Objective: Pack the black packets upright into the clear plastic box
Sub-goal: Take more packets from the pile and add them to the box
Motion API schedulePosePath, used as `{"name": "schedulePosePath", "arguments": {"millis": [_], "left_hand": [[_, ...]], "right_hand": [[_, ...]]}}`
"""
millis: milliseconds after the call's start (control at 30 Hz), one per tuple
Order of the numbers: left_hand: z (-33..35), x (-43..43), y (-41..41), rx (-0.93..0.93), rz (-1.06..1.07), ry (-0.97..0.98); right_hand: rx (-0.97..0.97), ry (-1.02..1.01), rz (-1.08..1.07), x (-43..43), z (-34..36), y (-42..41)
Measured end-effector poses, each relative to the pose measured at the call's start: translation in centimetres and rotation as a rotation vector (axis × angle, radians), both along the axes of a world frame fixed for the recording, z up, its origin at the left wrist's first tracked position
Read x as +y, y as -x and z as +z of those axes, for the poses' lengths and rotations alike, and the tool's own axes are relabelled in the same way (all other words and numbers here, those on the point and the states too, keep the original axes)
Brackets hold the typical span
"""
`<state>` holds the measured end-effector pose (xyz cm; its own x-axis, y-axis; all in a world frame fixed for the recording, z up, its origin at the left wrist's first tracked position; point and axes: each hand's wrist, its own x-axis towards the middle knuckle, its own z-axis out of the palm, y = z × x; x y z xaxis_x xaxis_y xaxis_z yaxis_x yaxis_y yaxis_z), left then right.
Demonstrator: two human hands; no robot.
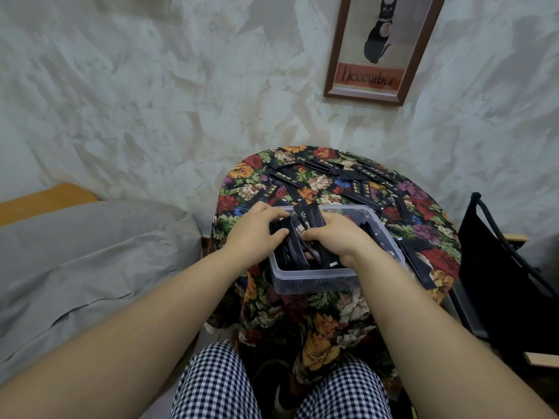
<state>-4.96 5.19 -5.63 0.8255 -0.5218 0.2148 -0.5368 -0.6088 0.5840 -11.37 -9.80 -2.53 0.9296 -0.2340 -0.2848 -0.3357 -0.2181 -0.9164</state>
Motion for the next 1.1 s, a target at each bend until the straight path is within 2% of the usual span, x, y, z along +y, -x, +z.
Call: {"name": "schedulePosePath", "arguments": {"millis": [67,233,567,867,1100], "left_hand": [[-0.2,0.1,0.1,-0.011,0.009,-0.007],[-0.3,0.5,0.5,0.004,0.019,0.047],[-0.4,0.3,0.9,0.038,0.060,0.066],[-0.7,0.8,1.4,0.046,0.026,0.091],[-1.1,0.8,1.7,0.038,0.021,0.131]], "right_hand": [[-0.013,0.067,-0.002,0.2,-0.2,-0.1],[-0.020,-0.041,0.024,0.6,0.0,0.2],[0.027,-0.060,0.000,0.5,-0.5,0.3],[-0.030,0.305,-0.042,0.9,0.1,0.0],[-0.055,0.497,-0.021,0.7,0.5,0.0]]}}
